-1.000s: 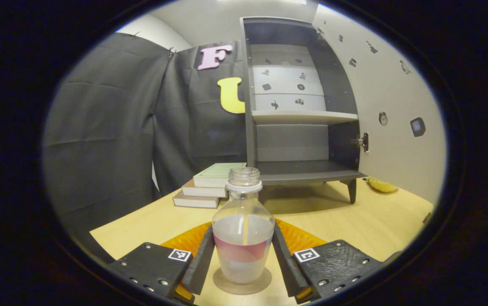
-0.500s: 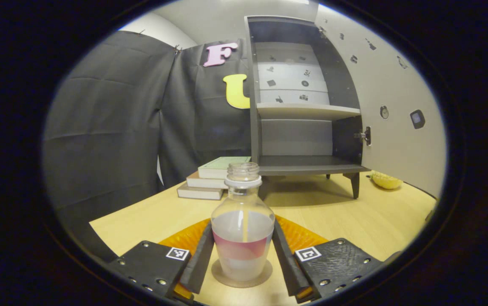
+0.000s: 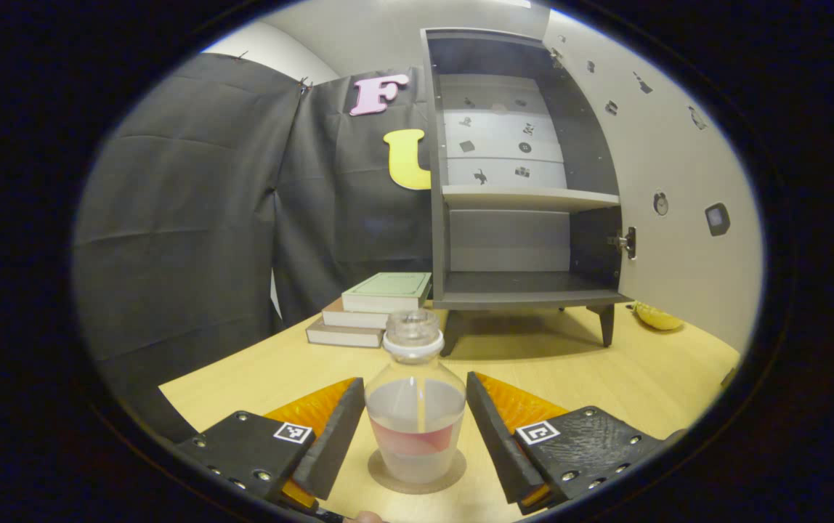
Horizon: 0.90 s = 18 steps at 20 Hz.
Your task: Open the cabinet door with the right hand, grasp the bottle in the cabinet with the left hand and place it on the coaster, then close the cabinet door with the right hand.
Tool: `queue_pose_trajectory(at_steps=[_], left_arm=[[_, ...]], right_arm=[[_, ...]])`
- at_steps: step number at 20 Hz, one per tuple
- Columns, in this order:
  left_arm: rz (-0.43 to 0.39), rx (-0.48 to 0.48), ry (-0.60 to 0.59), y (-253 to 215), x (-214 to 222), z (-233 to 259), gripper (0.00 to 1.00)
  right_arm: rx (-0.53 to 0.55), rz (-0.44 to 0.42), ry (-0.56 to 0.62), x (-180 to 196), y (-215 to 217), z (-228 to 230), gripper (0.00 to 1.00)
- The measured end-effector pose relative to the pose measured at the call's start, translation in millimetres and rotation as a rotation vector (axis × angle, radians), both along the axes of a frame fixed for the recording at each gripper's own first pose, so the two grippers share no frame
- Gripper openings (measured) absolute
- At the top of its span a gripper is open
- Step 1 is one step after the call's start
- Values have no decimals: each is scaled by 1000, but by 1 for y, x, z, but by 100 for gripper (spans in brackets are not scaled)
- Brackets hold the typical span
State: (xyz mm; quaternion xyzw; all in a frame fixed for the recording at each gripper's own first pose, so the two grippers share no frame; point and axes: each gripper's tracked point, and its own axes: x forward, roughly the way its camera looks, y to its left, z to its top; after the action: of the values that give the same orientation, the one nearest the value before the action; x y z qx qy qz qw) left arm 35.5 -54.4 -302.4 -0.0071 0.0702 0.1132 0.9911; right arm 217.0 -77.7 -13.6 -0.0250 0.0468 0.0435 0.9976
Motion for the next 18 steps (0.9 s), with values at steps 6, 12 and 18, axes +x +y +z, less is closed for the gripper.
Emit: queue_pose_trajectory(at_steps=[6,12,18], left_arm=[[12,13,-66,-3,-12,71,84],[32,-21,-90,-15,-31,154,84],[37,-6,-71,-29,-51,237,84]], right_arm=[[14,20,-12,1,-1,3,98],[47,62,-28,-10,-3,12,98],[62,138,-53,-25,-2,14,98]])
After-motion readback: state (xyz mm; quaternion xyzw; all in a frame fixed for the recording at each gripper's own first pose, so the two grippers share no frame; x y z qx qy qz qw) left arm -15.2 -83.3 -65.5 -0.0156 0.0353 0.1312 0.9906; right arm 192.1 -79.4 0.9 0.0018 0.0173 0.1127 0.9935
